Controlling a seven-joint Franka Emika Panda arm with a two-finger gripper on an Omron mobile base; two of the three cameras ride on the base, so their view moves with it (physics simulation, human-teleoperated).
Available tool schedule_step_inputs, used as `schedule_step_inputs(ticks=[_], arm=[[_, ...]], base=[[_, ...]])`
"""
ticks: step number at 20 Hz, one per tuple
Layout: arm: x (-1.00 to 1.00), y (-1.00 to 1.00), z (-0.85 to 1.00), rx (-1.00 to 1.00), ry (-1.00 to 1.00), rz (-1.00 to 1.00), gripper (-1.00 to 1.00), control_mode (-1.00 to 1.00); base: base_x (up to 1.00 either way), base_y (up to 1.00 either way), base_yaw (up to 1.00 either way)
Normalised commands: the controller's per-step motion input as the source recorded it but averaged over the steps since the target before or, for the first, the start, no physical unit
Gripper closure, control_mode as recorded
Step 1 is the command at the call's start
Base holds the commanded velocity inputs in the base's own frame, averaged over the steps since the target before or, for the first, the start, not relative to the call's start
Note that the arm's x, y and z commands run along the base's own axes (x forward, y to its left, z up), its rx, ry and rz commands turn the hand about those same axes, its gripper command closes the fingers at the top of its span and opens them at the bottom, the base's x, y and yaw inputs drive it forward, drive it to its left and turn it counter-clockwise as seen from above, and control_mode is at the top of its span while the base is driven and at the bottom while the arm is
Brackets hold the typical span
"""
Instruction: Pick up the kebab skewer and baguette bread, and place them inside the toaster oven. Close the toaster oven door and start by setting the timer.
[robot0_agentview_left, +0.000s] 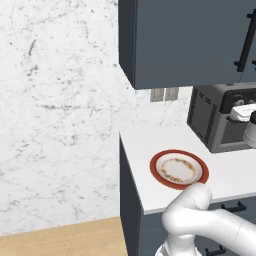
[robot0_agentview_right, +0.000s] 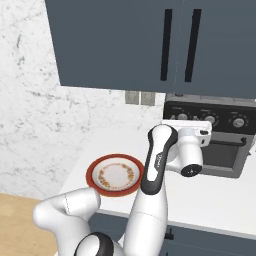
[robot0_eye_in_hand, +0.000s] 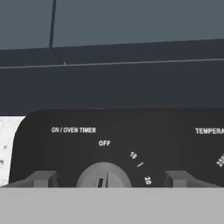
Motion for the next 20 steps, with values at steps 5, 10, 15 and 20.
schedule_step_inputs(ticks=[5, 10, 15, 20], arm=[[0.00, 0.00, -0.01, 0.00, 0.00, 0.00, 1.00, -1.00], [0.00, 0.03, 0.00, 0.00, 0.00, 0.00, 1.00, -1.00], [0.00, 0.17, 0.00, 0.00, 0.00, 0.00, 1.00, -1.00], [0.00, 0.18, 0.00, 0.00, 0.00, 0.00, 1.00, -1.00]], base=[[0.00, 0.00, 0.00], [0.00, 0.00, 0.00], [0.00, 0.00, 0.00], [0.00, 0.00, 0.00]])
